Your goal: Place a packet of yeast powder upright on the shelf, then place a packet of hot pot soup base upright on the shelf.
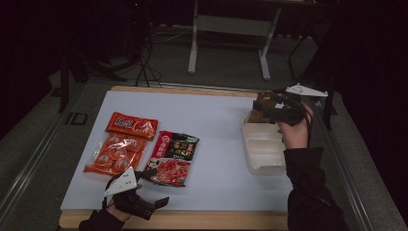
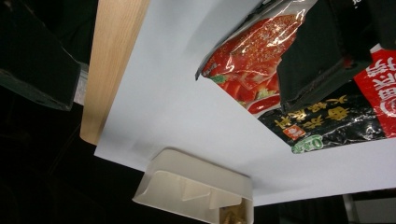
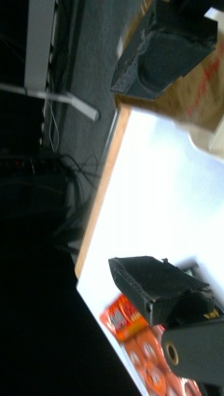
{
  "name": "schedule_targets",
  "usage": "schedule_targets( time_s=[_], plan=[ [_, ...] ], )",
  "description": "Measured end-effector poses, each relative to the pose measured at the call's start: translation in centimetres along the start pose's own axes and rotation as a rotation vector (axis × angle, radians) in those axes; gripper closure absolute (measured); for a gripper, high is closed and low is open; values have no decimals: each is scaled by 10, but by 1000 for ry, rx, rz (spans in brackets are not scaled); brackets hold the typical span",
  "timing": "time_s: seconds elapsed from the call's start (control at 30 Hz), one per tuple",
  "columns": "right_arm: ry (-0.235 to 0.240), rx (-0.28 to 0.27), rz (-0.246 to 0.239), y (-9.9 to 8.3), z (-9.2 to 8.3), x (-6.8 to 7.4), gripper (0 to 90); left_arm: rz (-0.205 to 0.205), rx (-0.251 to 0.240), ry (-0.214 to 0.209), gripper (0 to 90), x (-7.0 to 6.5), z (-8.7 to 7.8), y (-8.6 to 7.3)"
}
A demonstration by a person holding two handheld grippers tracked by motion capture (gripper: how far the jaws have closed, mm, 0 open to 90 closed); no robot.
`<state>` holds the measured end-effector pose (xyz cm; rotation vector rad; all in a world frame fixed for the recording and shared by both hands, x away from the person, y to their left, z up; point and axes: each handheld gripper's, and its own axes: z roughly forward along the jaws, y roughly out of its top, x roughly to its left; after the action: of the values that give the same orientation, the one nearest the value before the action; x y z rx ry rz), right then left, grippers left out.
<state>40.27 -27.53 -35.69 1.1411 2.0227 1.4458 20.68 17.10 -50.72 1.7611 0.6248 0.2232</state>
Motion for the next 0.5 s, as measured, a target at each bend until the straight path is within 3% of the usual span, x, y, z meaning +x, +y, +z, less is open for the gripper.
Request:
schedule_targets(
  time_s=[0.13,0.2,0.4,0.5],
  plan=[
    [53,-17,-46,-10,-4,16,137,5,-7,2,0,0,-1,0],
    [62,-6,-78,-16,-4,24,140,16,-29,-23,0,0,-2,1],
    [158,-8,-80,-35,-8,41,144,28,-27,-10,0,-1,-5,5],
    [185,-1,-85,-43,-12,50,144,23,-39,-5,0,0,-7,8]
  ],
)
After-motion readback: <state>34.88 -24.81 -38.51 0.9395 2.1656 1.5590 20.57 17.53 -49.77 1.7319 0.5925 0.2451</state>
